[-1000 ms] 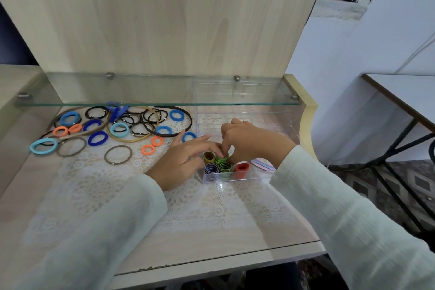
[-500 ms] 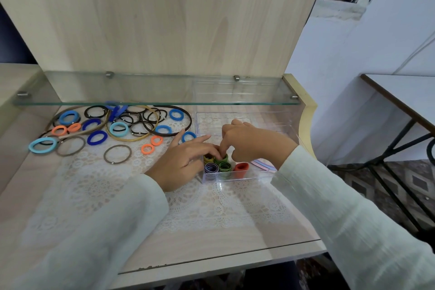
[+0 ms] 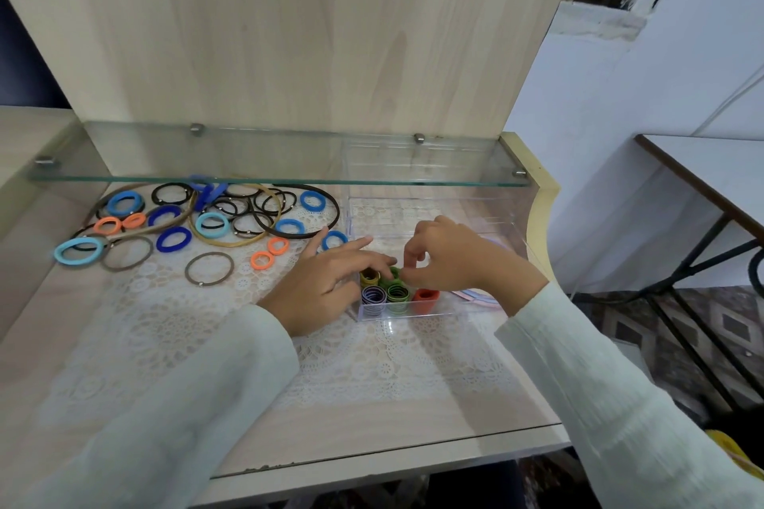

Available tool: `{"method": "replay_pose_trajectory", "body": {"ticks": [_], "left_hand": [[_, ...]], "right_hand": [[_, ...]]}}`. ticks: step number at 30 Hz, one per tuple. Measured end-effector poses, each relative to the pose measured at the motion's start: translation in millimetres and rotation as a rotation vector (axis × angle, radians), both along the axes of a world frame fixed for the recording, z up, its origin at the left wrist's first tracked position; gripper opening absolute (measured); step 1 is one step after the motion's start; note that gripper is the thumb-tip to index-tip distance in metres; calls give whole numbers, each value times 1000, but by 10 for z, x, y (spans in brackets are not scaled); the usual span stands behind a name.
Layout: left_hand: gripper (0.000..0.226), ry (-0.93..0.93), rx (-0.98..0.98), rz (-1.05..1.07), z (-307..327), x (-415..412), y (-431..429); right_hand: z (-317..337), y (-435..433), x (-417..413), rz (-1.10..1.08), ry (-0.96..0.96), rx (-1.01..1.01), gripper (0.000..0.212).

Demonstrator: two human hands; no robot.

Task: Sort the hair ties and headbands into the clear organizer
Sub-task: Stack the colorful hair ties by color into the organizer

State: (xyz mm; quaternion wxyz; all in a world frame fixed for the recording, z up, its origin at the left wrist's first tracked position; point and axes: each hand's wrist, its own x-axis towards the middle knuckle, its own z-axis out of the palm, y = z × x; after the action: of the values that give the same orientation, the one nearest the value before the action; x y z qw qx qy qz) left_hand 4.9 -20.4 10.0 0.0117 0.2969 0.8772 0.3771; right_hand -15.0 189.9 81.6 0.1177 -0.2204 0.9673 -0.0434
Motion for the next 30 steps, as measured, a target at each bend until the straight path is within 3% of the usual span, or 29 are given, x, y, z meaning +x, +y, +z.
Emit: {"method": "replay_pose_trajectory", "body": {"ticks": [4,8,15,30], "left_hand": [[52,6,4,3,-1,12,3],[49,66,14,32,-1,12,-10],[45,419,-348,265,-25,47,-47],[39,398,-370,223,-24,68,-35]], "right_hand": [[-92,15,-55,-60,52,-49,27],[-183,-8,-87,-137,60,-114,53],[-218,-123,35,-152,40,-153,68],[-248,-94,68,-146,85,-136,67]]}}
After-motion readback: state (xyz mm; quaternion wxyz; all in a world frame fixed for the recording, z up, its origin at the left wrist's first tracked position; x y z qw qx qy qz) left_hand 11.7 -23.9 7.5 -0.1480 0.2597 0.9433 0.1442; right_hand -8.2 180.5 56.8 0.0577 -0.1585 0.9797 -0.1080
